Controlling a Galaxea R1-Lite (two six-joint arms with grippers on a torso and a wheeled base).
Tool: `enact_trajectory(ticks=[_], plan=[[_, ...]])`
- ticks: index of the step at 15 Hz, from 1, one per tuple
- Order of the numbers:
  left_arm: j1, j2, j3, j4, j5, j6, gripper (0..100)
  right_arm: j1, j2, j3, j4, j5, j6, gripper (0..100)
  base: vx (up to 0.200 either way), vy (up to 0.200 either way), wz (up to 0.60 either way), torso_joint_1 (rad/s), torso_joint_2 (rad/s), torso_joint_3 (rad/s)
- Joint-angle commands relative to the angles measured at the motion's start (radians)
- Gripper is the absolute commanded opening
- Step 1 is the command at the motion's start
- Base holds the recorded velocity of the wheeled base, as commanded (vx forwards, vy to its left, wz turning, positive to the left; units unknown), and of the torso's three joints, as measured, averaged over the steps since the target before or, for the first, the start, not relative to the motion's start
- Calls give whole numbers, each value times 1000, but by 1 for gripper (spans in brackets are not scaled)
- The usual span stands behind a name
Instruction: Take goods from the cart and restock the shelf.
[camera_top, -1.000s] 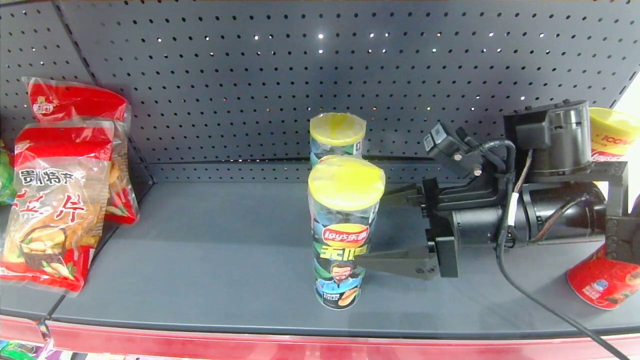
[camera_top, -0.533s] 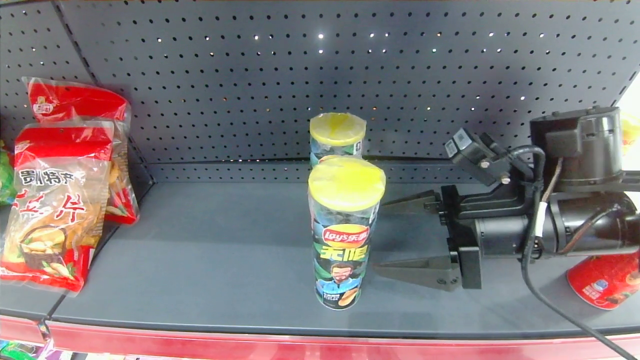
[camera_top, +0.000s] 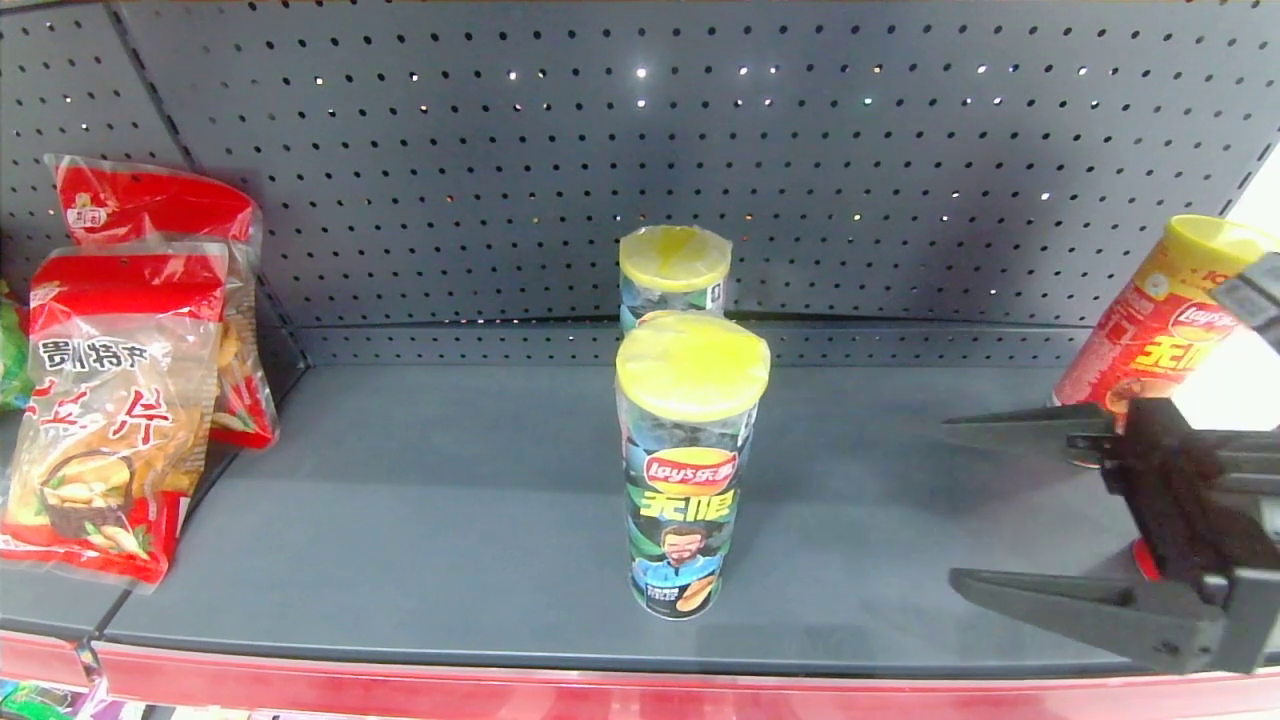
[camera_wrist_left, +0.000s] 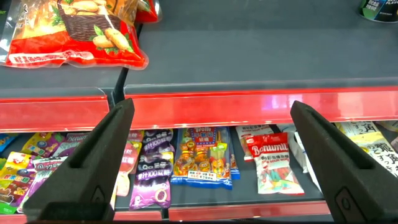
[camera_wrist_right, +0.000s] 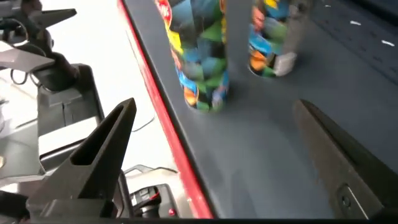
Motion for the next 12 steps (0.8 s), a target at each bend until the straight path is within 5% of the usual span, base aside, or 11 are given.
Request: enact_trajectory(ticks=[1, 3, 9, 12], plan=[[0, 1, 0, 0, 0, 0, 100, -71, -237, 13, 101, -37, 10, 100, 0, 0, 0, 0, 0, 0], [0, 1, 0, 0, 0, 0, 100, -157, -364, -7, 193, -43, 16, 100, 0, 0, 0, 0, 0, 0], [0, 1, 0, 0, 0, 0, 100, -203, -646, -107, 277, -112, 128, 100, 0, 0, 0, 0, 0, 0], [0, 1, 0, 0, 0, 0, 100, -246, -735, -93, 334, -446, 260, 100, 0, 0, 0, 0, 0, 0]])
